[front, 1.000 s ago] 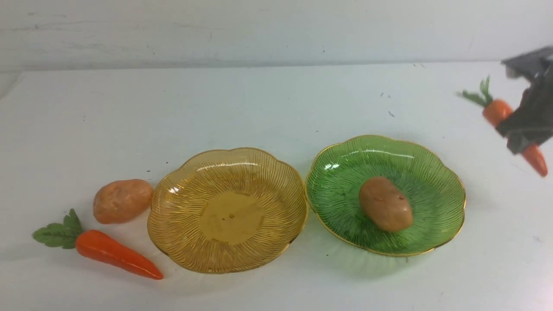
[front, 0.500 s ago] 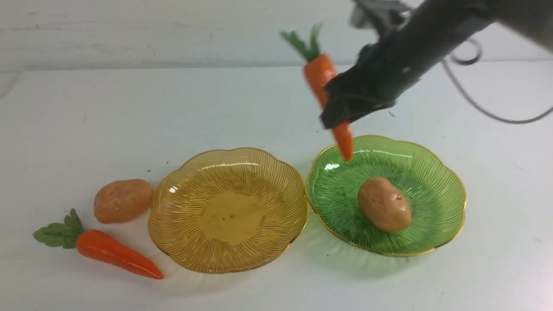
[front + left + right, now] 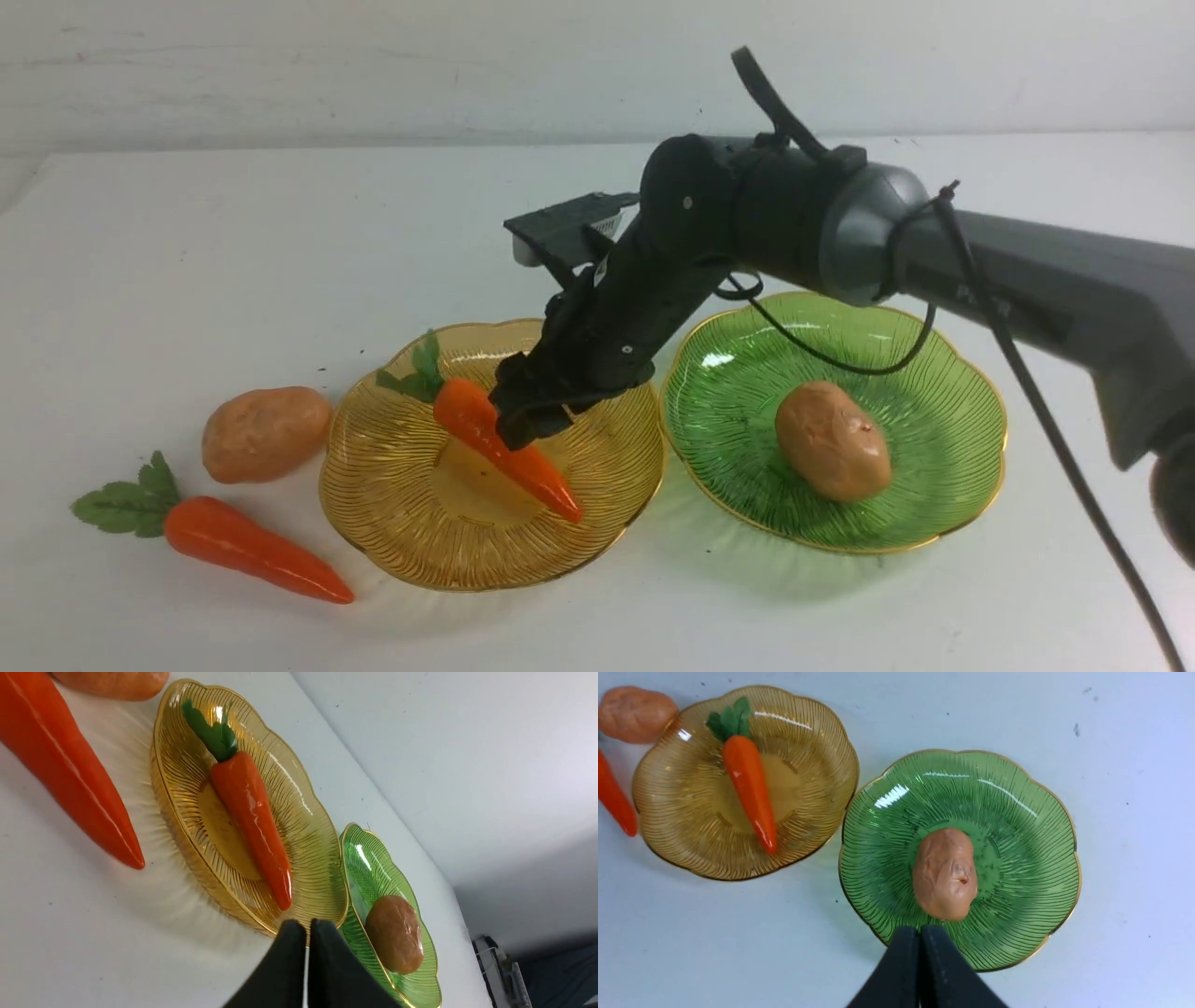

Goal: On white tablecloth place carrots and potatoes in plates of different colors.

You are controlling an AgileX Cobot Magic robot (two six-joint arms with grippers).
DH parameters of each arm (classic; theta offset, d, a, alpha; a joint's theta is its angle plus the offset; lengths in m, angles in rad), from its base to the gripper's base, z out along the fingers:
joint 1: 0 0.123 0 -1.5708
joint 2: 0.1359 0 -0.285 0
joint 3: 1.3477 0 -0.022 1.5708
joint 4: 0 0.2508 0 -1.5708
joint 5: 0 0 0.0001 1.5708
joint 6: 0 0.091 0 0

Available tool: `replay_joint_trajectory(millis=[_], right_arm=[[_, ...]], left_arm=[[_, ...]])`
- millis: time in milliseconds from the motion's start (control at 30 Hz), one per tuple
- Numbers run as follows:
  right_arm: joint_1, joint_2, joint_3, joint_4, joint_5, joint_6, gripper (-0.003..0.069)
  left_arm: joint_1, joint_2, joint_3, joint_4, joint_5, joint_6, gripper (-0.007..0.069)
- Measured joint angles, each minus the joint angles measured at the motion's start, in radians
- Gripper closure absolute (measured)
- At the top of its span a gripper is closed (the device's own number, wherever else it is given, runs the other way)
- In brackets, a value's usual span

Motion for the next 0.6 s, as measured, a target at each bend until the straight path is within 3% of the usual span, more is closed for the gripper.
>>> replay_joint_trajectory(millis=[133, 233, 333, 467, 600], right_arm=[[0.0, -0.198, 0.225, -0.067, -0.111, 0.001, 0.0674], [0.0, -0.224, 0.252, -0.093, -0.114, 0.001, 0.0674], [0.0, -0.225, 0.255, -0.093, -0.112, 0.001, 0.0674], [0.0, -0.225, 0.256, -0.107, -0.106, 0.001, 0.0674], [0.0, -0.225, 0.256, -0.133, -0.098, 0.001, 0.0674]], left_arm=[[0.0, 0.009, -0.11, 0.074, 0.016, 0.109, 0.0628], [0.0, 0.143, -0.326, 0.218, 0.133, 0.129, 0.0628], [0.0, 0.331, -0.501, 0.418, 0.33, 0.071, 0.0628], [0.0, 0.659, -0.72, 0.796, 0.704, -0.05, 0.0624], [0.0, 0.872, -0.774, 0.917, 0.768, -0.183, 0.0565]])
